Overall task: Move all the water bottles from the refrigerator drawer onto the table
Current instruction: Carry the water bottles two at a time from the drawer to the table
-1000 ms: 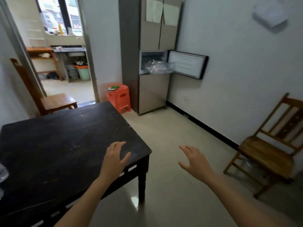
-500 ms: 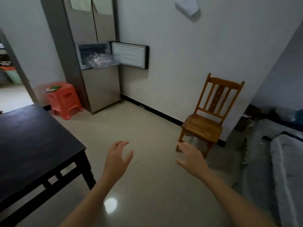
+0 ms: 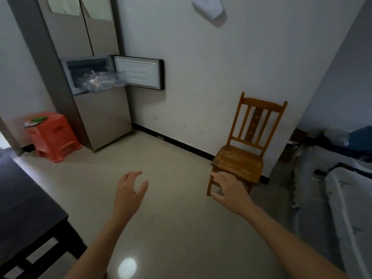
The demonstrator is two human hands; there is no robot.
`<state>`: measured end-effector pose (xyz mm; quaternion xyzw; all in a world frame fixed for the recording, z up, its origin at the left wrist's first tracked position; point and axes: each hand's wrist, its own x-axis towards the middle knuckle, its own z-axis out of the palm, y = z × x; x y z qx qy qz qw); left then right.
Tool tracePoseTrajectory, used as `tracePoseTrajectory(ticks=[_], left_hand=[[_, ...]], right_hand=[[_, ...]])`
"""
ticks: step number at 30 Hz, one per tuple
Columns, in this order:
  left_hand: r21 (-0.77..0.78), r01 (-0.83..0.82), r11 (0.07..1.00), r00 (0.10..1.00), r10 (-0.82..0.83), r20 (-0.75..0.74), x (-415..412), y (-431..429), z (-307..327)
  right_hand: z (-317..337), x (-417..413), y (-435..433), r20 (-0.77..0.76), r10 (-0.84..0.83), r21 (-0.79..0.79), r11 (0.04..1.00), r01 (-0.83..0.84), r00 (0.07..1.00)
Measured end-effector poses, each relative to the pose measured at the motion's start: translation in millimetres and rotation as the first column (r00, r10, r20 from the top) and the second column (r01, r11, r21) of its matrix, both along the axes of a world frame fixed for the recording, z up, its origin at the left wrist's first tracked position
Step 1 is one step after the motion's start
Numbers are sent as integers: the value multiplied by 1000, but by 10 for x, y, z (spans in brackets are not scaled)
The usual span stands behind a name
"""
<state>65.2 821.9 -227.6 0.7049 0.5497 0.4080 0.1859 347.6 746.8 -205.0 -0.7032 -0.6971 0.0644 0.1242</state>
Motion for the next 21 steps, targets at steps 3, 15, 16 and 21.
tracePoseTrajectory(ticks=[3,15,16,21], left_hand=[[-19,-35,999,998,36,54,117,399,13],[-65,6,998,998,-2,55,1168,1496,-114],[-58,11,998,999,-8,50,1273,1549,-102],[-24,0,1000,998,2,67,2115,1999,-26]], right_hand=[[96,198,365,32,-10,5,1000,10,999],[-71,1207,1157,-88,-98,-18,995,96,991],[-79,1308,1208,-89,-105,-26,994,103,990],[-77,2153,1719,-112,-118,-27,993,115,987]])
